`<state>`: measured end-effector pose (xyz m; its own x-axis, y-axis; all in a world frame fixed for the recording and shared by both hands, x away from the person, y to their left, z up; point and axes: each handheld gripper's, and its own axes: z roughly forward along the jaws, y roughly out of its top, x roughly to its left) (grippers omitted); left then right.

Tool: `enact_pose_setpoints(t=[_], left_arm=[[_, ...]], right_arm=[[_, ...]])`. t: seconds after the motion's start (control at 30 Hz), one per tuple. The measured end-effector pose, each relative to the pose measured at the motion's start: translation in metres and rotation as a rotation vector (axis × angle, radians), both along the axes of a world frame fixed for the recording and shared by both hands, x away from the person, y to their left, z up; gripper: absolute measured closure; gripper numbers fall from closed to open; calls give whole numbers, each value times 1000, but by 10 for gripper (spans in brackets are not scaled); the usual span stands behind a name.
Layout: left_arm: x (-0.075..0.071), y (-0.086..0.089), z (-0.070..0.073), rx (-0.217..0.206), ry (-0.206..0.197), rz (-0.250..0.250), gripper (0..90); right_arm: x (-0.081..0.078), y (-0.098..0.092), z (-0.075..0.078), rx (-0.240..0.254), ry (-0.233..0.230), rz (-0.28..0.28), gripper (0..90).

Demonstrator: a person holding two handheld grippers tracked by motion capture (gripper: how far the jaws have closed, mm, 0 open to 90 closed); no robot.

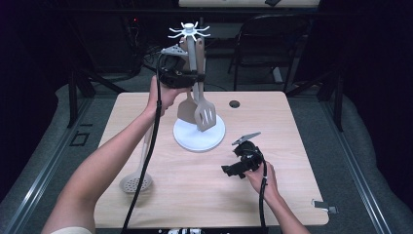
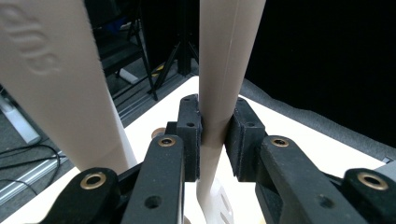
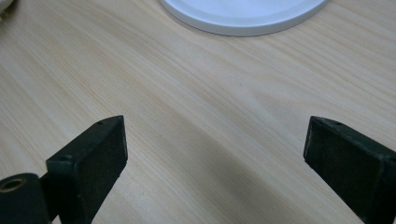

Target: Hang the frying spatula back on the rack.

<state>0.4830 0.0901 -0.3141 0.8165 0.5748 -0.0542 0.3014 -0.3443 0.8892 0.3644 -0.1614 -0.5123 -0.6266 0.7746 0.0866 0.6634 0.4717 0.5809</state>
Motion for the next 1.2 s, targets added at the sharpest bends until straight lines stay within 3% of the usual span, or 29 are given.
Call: enact_pose_setpoints(t=[0.23,0.4,0.63,1.03,1.1,1.2], left_arm=[[8,3,-2,-26,41,10,770],[12,4,-2,-18,41,24,770],[13,2,-6,14,18,58,770],[5,-2,-9,47,-59,99,762],[3,-2,-9,51,-68,97,746],[-2,-2,-9,67,-80,92,684]], right_arm=[[0,1,-1,4,8,3,59],[0,1,-1,6,7,4,59],[1,1,-2,5,16,11,59],[1,2,-3,0,24,24,59],[0,3,-4,12,23,22,59],[1,3,-4,-10,29,31,59]])
